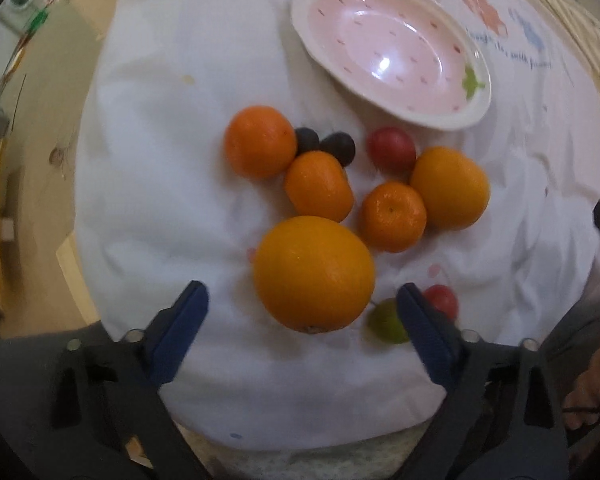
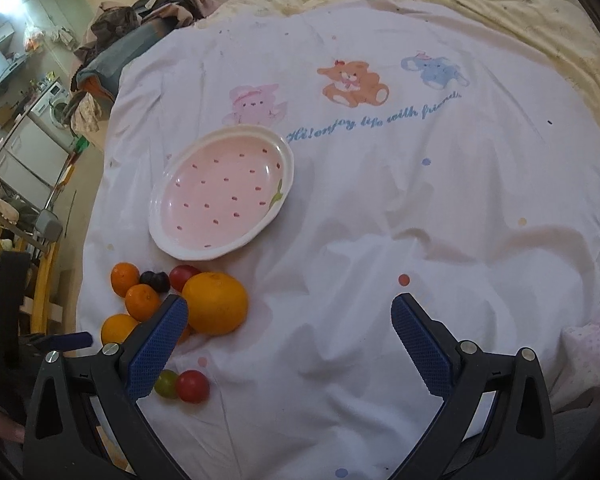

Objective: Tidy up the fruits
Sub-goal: 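Grasp the large orange with the left gripper, then grasp a dark grape with the right gripper while the left gripper holds the orange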

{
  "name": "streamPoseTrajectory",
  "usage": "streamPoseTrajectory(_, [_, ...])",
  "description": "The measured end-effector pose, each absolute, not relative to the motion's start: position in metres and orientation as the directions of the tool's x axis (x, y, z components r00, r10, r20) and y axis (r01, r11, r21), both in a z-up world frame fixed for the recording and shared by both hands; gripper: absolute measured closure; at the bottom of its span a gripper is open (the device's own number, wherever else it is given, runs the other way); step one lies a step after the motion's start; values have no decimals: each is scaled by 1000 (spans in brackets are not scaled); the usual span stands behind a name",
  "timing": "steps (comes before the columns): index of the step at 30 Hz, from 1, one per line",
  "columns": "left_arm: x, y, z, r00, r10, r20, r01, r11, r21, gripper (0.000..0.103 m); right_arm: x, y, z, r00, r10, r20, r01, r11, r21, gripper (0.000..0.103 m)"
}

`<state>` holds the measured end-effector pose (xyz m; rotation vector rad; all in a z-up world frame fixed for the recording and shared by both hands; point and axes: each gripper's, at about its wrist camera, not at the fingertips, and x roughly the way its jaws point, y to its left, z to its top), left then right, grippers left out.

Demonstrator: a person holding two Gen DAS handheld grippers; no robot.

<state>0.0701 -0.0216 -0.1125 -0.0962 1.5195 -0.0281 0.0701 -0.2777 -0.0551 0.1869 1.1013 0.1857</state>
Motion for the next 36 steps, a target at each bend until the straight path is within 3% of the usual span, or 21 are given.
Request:
streamPoseTrajectory(7, [71,-27,-126,25,-120,-992,-20,992,-121,41,73,-270,-57,427,251,-869,-81,967,240,0])
streamPoseTrajectory(11, [69,-29,-122,34,-131,-991,-21,991,-131,48,73,-267,-60,408,271,-872,-94,962,255,0])
streamPoseTrajectory(17, [68,-23,-91,61,-153,-986,-6,988,-153,49,72,-266,-64,353,294,-888,-107,956,274,0])
streamPoseTrajectory(22, [85,7,-58,136,-118,-984,-30,992,-124,49,80,-239,-57,248,468,-848,-96,883,460,20])
streamPoseTrajectory(26, [88,31,-58,194,-104,-976,-105,987,-125,49,96,-213,-71,160,607,-778,68,780,622,39])
streamPoseTrajectory(28, [88,41,-67,196,-113,-974,-151,978,-144,49,104,-198,-83,145,624,-768,150,753,640,45])
streamPoseTrajectory(31, [89,52,-68,184,-142,-973,-183,967,-176,49,115,-177,-108,116,650,-751,276,705,653,64])
streamPoseTrajectory(36, [85,61,-63,201,-148,-968,-204,961,-189,49,127,-152,-129,127,603,-788,364,711,602,69])
